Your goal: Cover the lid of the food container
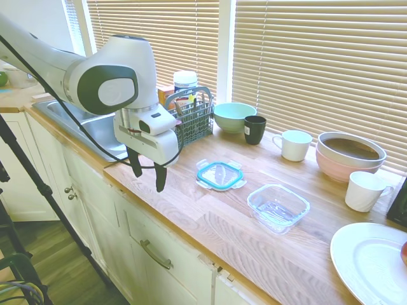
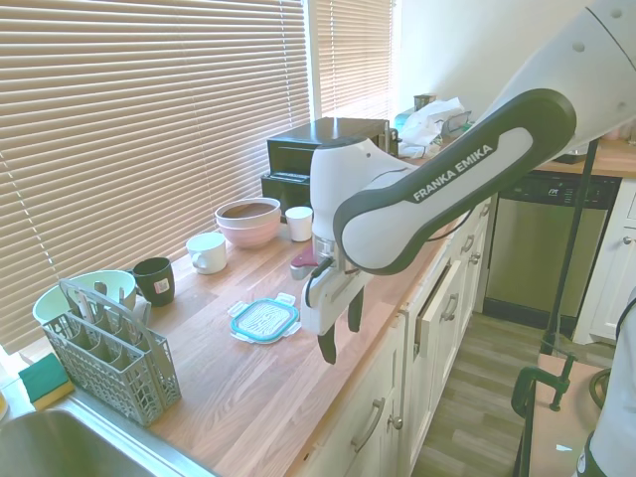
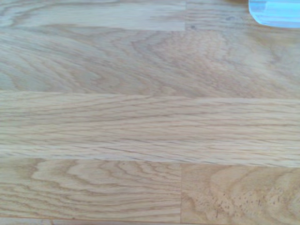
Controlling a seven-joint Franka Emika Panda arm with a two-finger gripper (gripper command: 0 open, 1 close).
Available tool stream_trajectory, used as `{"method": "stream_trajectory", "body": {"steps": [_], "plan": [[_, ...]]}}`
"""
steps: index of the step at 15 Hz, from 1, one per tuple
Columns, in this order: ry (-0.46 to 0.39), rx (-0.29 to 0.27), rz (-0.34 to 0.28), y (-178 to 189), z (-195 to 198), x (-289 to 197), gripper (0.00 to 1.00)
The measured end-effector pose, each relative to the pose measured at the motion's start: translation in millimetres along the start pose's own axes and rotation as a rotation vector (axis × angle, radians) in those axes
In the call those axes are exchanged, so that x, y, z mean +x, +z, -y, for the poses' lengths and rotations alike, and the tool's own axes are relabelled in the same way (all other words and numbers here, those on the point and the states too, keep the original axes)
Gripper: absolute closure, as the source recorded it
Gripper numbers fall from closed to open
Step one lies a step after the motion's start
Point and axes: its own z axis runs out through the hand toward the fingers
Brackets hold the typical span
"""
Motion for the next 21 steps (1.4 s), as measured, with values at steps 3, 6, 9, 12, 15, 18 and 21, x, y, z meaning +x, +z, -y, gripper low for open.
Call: {"method": "stream_trajectory", "body": {"steps": [3,6,9,12,15,18,21], "plan": [[-0.002,-0.005,-0.001,1,-1,-1,0.0],[0.015,-0.004,-0.037,-9,-5,5,0.0],[0.028,-0.002,-0.092,-27,0,17,0.0],[0.032,0.004,-0.139,-43,13,37,0.0],[0.029,0.004,-0.138,-40,34,62,0.0],[0.019,-0.009,-0.161,-35,65,87,0.0],[0.015,-0.045,-0.187,-18,102,97,0.0]]}}
